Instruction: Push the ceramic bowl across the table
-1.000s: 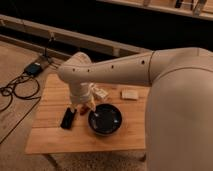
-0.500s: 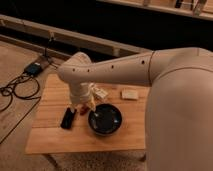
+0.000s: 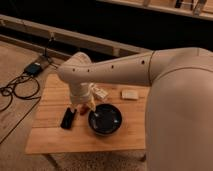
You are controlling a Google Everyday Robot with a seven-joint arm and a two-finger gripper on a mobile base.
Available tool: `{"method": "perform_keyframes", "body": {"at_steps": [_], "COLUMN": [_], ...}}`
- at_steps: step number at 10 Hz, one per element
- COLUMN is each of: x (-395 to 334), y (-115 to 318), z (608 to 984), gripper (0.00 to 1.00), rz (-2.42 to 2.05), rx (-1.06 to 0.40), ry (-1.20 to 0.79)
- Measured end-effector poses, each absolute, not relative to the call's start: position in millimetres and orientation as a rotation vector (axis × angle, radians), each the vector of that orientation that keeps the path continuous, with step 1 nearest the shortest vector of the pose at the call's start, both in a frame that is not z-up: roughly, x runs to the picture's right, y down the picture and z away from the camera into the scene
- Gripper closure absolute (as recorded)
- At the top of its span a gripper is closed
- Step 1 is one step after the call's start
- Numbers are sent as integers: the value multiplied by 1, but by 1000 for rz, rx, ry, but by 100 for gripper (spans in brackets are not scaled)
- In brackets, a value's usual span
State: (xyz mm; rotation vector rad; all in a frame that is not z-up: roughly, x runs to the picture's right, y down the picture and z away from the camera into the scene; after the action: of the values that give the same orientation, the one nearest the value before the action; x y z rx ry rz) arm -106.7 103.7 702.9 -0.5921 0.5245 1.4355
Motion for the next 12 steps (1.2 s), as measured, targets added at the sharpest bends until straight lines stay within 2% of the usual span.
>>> {"method": "perform_keyframes", "body": {"at_steps": [9, 12], "x": [-106, -86], "y": [104, 126], "z": [704, 721], "gripper": [35, 35], "rz": [1432, 1370], "rx": [-593, -591], "ry": [528, 610]}}
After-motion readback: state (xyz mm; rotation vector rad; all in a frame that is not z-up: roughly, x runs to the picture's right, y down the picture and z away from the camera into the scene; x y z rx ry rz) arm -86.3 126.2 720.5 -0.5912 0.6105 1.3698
